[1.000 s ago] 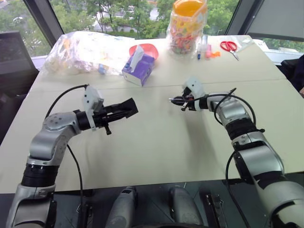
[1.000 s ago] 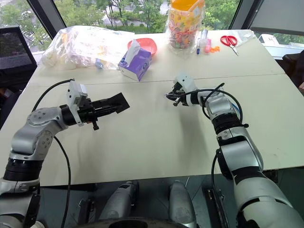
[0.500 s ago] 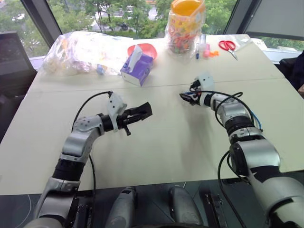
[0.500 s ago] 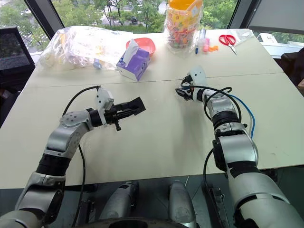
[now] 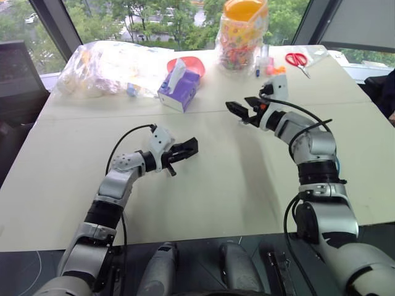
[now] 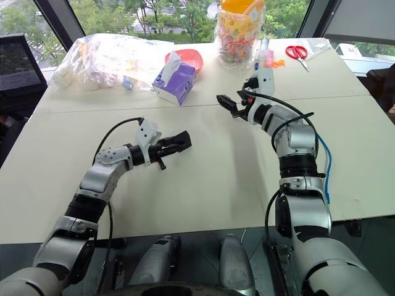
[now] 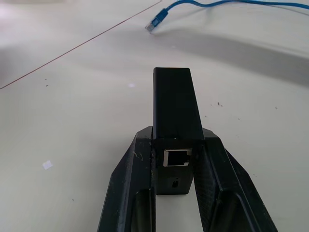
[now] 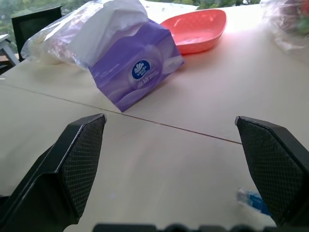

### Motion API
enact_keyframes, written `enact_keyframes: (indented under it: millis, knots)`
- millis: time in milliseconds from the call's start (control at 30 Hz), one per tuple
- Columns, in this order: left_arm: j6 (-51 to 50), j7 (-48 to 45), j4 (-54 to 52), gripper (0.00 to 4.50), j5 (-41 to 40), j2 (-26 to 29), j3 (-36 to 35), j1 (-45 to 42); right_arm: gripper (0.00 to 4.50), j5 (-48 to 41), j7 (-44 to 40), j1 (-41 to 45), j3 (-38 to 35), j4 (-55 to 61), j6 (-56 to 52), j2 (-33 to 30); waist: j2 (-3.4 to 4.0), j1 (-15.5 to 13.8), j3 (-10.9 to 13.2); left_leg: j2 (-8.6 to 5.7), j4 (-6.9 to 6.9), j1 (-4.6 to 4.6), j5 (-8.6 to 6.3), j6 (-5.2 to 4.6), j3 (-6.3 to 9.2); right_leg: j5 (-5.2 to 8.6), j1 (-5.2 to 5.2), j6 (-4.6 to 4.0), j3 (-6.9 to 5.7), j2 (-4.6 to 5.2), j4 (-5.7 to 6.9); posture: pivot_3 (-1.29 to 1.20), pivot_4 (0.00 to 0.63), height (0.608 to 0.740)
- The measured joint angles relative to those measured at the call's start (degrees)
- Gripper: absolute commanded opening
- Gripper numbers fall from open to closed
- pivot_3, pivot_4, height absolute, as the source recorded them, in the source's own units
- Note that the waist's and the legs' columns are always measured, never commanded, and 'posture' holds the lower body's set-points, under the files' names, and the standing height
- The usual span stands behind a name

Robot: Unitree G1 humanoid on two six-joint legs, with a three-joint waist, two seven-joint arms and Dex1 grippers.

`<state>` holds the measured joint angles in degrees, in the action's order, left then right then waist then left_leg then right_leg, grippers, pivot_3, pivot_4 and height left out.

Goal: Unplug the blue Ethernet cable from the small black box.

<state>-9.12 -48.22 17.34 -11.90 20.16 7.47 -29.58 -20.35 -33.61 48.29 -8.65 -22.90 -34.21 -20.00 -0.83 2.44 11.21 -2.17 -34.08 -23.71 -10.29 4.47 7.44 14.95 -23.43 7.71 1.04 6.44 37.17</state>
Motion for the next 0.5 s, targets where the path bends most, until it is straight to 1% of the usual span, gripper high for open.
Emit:
enact_keyframes:
  millis: [67, 133, 167, 400, 433, 500]
  knots:
    - [0.0, 0.0, 0.4, 0.47, 0.0, -0.1, -0.3, 0.0, 4.46, -0.7, 0.8, -0.3, -0.1, 2.8, -1.3, 0.3, 0.00, 0.0, 0.0, 0.00, -0.02, 0.07, 0.00, 0.00, 0.00, 0.00, 0.06, 0.00, 0.00, 0.00, 0.00, 0.00, 0.150, 0.726]
    - [-0.1, 0.0, 0.6, 1.51, -0.1, -0.2, -0.4, 0.0, 4.50, -1.3, 1.3, -0.9, -0.1, 5.2, -2.4, 0.5, -0.01, 0.0, 0.0, 0.01, -0.01, 0.16, 0.00, 0.00, 0.00, 0.00, 0.16, 0.01, 0.00, 0.00, 0.00, 0.00, 0.150, 0.726]
    - [-0.4, 0.3, 0.7, 1.90, 0.0, -0.3, -0.4, 0.0, 4.50, -1.5, 1.6, -1.6, -0.1, 6.7, -3.0, 0.5, -0.01, 0.0, 0.0, 0.01, -0.01, 0.18, 0.00, 0.00, 0.00, 0.00, 0.18, 0.01, 0.00, 0.00, 0.00, 0.00, 0.150, 0.726]
    - [-2.0, 0.9, 1.5, 4.35, -0.1, -0.2, -0.5, 1.6, 4.50, -1.9, 2.4, -6.6, 0.5, 9.8, -5.9, 0.4, -0.01, 0.1, 0.0, 0.01, 0.04, 0.15, 0.00, 0.00, 0.00, 0.00, 0.12, 0.01, 0.00, 0.00, 0.00, 0.00, 0.150, 0.726]
    - [-2.1, 0.9, 1.3, 4.47, -0.1, -0.1, -0.5, 1.7, 4.50, -2.0, 2.3, -7.1, 0.5, 10.7, -6.5, 0.3, -0.01, 0.1, 0.0, 0.01, 0.04, 0.16, 0.00, 0.00, 0.00, 0.00, 0.12, 0.01, 0.00, 0.00, 0.00, 0.00, 0.150, 0.726]
    - [-3.3, 1.0, 0.3, 4.47, -0.2, 0.1, -0.9, 1.8, 4.50, -2.4, 2.0, -8.9, 0.7, 13.2, -7.5, -0.4, -0.01, 0.0, 0.0, 0.01, 0.04, 0.16, 0.00, 0.00, 0.00, 0.00, 0.13, 0.01, 0.00, 0.00, -0.01, 0.00, 0.150, 0.726]
